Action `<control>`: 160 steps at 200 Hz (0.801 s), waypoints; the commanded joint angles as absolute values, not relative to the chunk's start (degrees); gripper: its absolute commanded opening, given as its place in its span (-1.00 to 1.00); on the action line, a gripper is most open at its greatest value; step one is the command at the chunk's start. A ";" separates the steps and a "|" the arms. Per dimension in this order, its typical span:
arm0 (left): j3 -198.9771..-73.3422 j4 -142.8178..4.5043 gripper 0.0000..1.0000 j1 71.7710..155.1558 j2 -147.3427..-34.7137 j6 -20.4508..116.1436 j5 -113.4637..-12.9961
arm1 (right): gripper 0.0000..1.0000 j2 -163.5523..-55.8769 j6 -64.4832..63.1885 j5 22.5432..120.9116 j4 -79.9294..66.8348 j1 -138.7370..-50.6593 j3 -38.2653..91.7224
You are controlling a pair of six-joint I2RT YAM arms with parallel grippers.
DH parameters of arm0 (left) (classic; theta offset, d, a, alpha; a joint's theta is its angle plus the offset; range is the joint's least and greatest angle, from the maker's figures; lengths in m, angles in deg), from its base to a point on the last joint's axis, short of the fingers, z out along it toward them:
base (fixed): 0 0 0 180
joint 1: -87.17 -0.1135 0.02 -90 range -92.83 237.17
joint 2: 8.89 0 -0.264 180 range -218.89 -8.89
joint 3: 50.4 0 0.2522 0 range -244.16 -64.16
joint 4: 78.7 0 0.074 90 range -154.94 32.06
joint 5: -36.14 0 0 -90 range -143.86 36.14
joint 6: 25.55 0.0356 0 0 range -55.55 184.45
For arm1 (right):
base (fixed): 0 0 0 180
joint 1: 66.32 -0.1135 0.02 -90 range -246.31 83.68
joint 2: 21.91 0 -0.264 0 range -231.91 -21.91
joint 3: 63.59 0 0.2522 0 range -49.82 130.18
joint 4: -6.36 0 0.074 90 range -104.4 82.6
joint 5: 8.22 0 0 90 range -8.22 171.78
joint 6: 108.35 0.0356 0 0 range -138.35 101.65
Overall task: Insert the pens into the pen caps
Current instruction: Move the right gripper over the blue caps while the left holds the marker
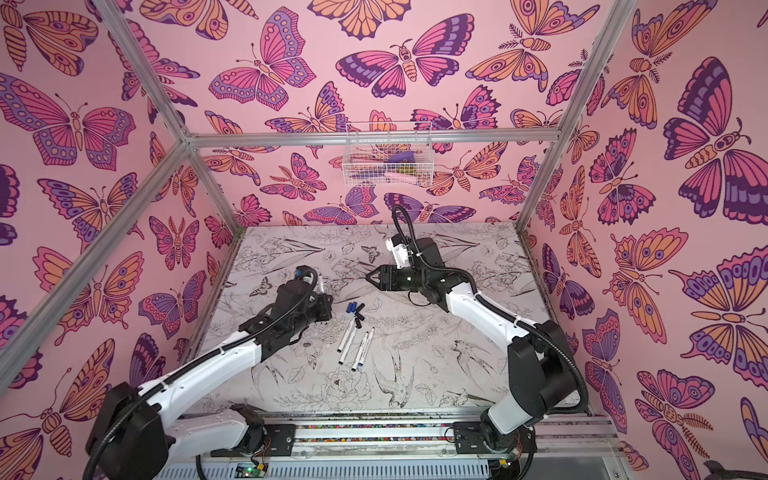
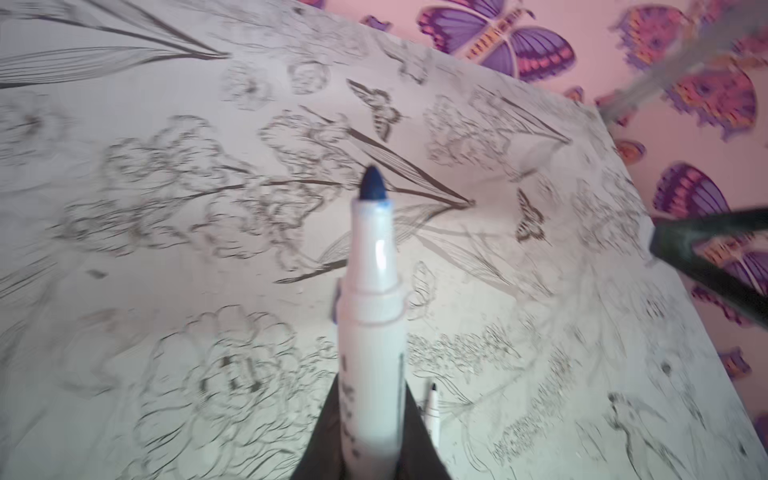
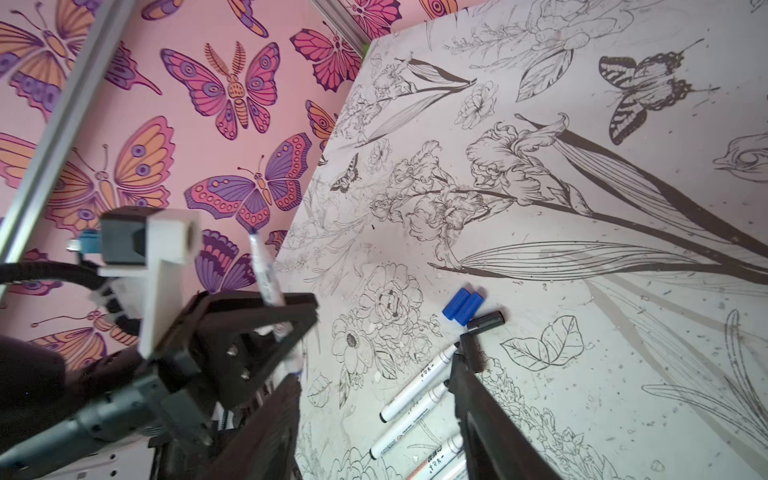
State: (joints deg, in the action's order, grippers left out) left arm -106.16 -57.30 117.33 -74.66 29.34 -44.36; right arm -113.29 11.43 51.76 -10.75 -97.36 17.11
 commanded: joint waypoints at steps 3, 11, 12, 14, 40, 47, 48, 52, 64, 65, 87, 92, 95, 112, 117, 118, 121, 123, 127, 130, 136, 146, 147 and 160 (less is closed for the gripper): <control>-103.29 -49.13 -1.00 113.57 -69.54 20.58 -36.30 | 0.19 -119.61 6.78 56.86 -20.25 -102.14 22.89; -102.51 -49.12 -1.00 112.22 -68.25 20.80 -36.91 | 0.17 -121.85 5.47 58.41 -23.35 -103.79 25.53; -102.45 -49.16 -1.00 112.05 -68.10 20.87 -36.95 | 0.17 -122.16 5.25 58.58 -23.72 -103.99 25.73; -102.32 -49.13 -1.00 111.76 -67.83 20.99 -37.04 | 0.16 -122.71 4.95 59.02 -24.44 -104.41 26.35; -102.31 -48.71 -1.00 110.21 -66.96 24.02 -38.17 | 0.11 -130.11 4.51 64.78 -32.45 -107.36 35.10; -102.56 -48.51 -1.00 110.14 -67.07 24.36 -38.28 | 0.08 -131.94 5.05 66.07 -34.38 -107.61 37.33; -102.57 -48.46 -1.00 110.12 -67.11 24.37 -38.29 | 0.07 -132.25 5.21 66.24 -34.64 -107.62 37.61; -102.64 -48.55 -1.00 110.16 -67.22 24.36 -38.30 | 0.05 -133.34 5.72 66.97 -35.85 -107.54 38.87; -102.83 -48.50 -1.00 110.03 -67.42 24.35 -38.69 | 0.00 -136.42 5.85 68.66 -39.00 -107.69 42.67; -102.88 -48.50 -1.00 110.07 -67.42 24.36 -38.72 | 0.00 -136.65 5.84 68.80 -39.28 -107.70 42.96; -102.94 -48.55 -1.00 109.94 -67.60 24.99 -39.42 | -0.05 -141.78 5.16 70.55 -44.09 -107.79 49.33; -102.94 -48.56 -1.00 109.94 -67.57 24.98 -39.52 | -0.06 -142.80 4.87 71.04 -45.01 -107.80 50.66; -102.86 -48.60 -1.00 109.94 -67.64 24.88 -39.65 | -0.07 -143.33 4.75 71.58 -45.66 -107.87 51.30; -102.68 -48.55 -1.00 109.88 -67.72 25.20 -40.10 | -0.11 -146.36 4.46 73.66 -48.03 -108.08 54.80; -102.74 -48.55 -1.00 109.85 -67.61 25.33 -40.21 | -0.11 -147.11 4.48 74.06 -48.69 -108.15 55.73; -102.70 -48.52 -1.00 109.85 -67.61 25.38 -40.27 | -0.11 -147.26 4.49 74.14 -48.83 -108.19 55.91; -102.74 -48.53 -1.00 109.85 -67.62 25.52 -40.36 | -0.11 -147.73 4.47 74.19 -49.04 -108.17 56.35; -102.74 -48.57 -1.00 109.85 -67.60 25.63 -40.46 | -0.11 -147.94 4.45 74.24 -49.21 -108.16 56.70; -102.74 -48.55 -1.00 109.87 -67.54 25.88 -40.67 | -0.11 -148.42 4.31 74.22 -49.44 -108.18 57.11; -102.81 -48.47 -1.00 109.81 -67.44 26.14 -40.74 | -0.11 -148.78 4.21 74.24 -49.61 -108.22 57.52; -102.87 -48.37 -1.00 109.76 -67.27 26.58 -40.97 | -0.11 -149.44 3.90 74.45 -49.88 -108.40 58.18; -102.87 -47.83 -1.00 109.72 -66.88 26.91 -40.87 | -0.11 -150.41 3.26 75.29 -50.60 -108.61 59.36; -102.89 -47.77 -1.00 109.70 -66.84 26.92 -40.91 | -0.11 -150.50 3.22 75.33 -50.62 -108.64 59.48; -102.49 -47.52 -1.00 109.56 -66.42 26.84 -40.89 | -0.11 -151.77 2.67 76.40 -51.77 -108.92 61.02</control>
